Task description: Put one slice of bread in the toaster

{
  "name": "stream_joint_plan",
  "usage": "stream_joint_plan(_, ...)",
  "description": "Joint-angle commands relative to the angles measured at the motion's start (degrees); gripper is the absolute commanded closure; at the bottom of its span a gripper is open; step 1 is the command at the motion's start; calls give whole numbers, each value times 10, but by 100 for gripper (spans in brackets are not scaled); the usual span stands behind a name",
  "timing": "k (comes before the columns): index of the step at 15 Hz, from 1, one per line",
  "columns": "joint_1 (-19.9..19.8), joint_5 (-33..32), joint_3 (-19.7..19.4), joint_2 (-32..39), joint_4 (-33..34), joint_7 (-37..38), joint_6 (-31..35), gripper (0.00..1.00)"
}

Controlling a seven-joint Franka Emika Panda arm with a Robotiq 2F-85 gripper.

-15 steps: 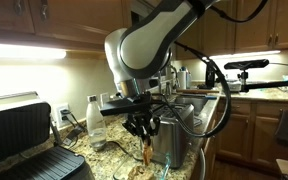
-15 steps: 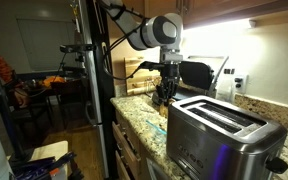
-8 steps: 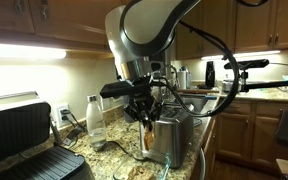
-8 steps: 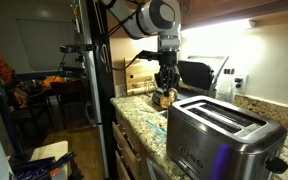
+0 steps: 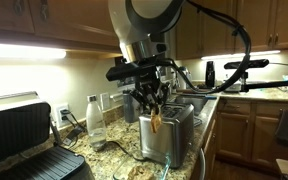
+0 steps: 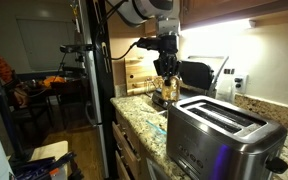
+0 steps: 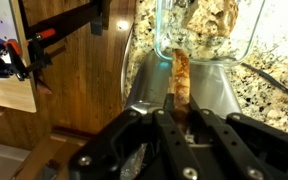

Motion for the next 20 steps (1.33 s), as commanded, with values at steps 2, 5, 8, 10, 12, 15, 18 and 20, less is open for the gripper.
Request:
stream_joint_plan(2, -14, -30, 5, -39, 9, 21, -56, 97)
stream_joint_plan(5, -24, -42, 4, -47, 19, 19, -76, 97)
stream_joint_plan(8, -33, -54, 2, -52, 20, 21, -84, 97)
stream_joint_plan(10, -41, -57, 0, -55, 13, 25, -81, 97)
stream_joint_plan(12, -48, -56, -2, -55, 10, 26, -78, 97)
stream_joint_plan(15, -58, -56, -7, -51, 8, 25, -75, 97)
stream_joint_plan(18, -66, -56, -12, -43, 12, 21, -71, 97)
stream_joint_plan(20, -70, -55, -16, -34, 19, 17, -67, 97)
